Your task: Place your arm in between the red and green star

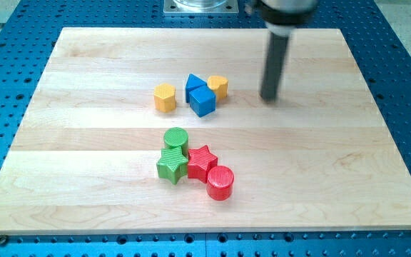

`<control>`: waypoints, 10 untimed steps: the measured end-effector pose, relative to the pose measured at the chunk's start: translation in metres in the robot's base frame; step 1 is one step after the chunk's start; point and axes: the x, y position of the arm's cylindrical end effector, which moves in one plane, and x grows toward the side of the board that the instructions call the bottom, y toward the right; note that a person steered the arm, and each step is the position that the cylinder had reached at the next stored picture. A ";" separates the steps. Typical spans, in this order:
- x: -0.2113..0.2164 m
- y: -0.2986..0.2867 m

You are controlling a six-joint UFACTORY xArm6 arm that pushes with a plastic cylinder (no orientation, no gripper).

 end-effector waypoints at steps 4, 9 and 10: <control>0.043 -0.030; 0.082 -0.185; 0.075 -0.182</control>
